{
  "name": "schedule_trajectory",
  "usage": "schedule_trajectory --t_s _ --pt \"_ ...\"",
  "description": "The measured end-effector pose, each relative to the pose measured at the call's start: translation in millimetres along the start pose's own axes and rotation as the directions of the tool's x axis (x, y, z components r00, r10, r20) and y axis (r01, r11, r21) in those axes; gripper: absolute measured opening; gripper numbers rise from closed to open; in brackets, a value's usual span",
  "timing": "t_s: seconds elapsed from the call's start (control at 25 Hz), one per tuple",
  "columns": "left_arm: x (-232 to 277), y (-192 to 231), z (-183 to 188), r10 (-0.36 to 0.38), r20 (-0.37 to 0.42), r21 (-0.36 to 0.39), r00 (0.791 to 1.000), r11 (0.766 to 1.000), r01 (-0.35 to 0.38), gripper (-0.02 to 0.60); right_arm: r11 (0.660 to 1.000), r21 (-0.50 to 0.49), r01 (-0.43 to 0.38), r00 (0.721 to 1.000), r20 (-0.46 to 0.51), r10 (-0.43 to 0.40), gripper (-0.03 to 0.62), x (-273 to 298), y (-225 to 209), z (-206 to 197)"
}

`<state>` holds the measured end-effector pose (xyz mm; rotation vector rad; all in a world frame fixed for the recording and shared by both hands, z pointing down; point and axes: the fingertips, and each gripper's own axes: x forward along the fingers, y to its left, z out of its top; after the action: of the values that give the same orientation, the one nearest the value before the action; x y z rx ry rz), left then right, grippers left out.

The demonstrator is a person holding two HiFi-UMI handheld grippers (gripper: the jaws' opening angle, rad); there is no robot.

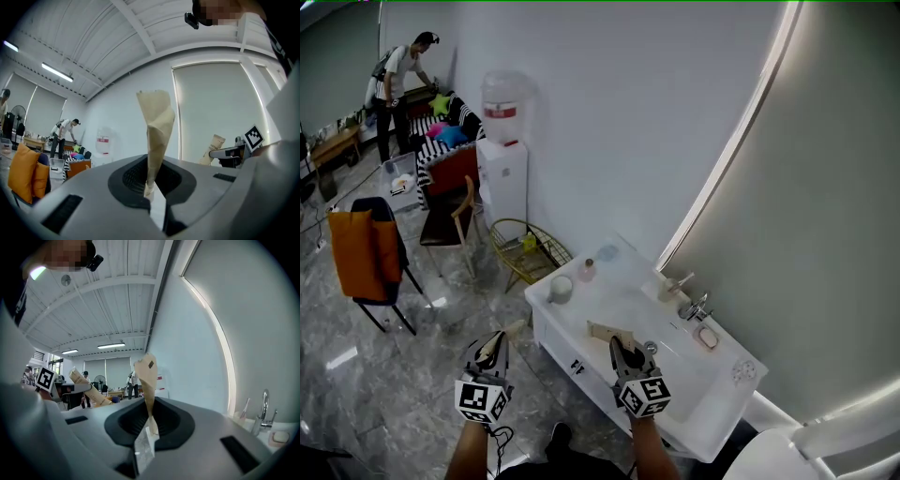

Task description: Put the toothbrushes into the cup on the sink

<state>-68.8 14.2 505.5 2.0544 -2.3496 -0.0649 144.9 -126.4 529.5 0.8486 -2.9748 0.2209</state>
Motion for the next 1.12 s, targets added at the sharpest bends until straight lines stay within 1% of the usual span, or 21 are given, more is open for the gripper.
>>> schedule_trajectory --t_s 0.24,0.56,0.76,0.84,0.96,1.12 --pt "17.6 -1.6 -2.2 0.013 -0.006 0.001 1.0 1.0 -0.013 0.034 1.0 -0.002 -0.02 1.0 0.009 0.02 0.048 12.9 -14.5 6.0" --pt "40.7 -5.8 3.0 0.032 0.006 0.013 0.999 0.999 -0.032 0.034 0.999 -0.002 -0.041 0.999 0.024 0.041 0.048 28.5 -34.8 14.0" --pt "48.3 -10.0 6.6 0.024 0.009 0.024 1.0 0.999 -0.024 0.034 0.999 -0.005 -0.04 0.999 0.036 0.04 0.049 31.3 -41.7 20.2" --pt "50.8 -9.2 9.9 0.023 0.021 0.014 1.0 1.0 -0.023 0.034 0.999 -0.004 -0.039 0.999 0.038 0.039 0.049 33.2 -43.6 20.5" --pt "52.6 -1.5 14.0 0.021 0.038 -0.025 0.999 0.999 -0.021 0.034 0.999 0.009 -0.041 0.999 0.034 0.041 0.048 38.9 -41.6 18.2" --pt "58.6 11.9 14.4 0.011 0.03 -0.027 0.999 1.0 -0.011 0.034 0.999 0.019 -0.031 0.999 0.03 0.031 0.048 46.8 -39.4 19.5"
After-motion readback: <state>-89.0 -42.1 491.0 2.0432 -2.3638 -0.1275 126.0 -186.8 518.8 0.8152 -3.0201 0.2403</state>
